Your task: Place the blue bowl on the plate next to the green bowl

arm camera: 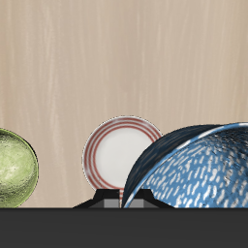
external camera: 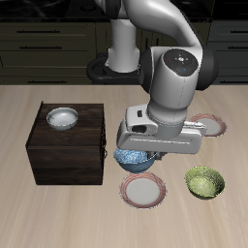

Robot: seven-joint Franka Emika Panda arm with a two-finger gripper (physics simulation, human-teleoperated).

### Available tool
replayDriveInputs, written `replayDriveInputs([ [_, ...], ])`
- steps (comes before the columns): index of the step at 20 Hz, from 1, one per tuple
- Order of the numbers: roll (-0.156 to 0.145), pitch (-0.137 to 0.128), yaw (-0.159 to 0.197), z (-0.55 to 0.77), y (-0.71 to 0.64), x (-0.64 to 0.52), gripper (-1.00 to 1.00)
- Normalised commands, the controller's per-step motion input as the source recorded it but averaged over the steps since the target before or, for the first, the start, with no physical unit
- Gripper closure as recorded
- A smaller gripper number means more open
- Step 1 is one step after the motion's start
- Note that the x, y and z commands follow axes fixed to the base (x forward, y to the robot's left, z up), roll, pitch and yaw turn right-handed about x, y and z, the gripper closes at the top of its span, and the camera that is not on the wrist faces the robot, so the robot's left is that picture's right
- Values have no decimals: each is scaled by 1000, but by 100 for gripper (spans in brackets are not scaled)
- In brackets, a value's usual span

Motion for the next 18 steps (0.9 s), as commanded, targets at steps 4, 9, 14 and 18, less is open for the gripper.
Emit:
replayDriveInputs([
  [4,-14,40,13,-257,9,90,100],
  [9,21,44,15,-337,163,-24,100],
  [14,3,55,2,-378,43,-13,100],
  [18,-28,17,0,-122,-101,-20,100],
])
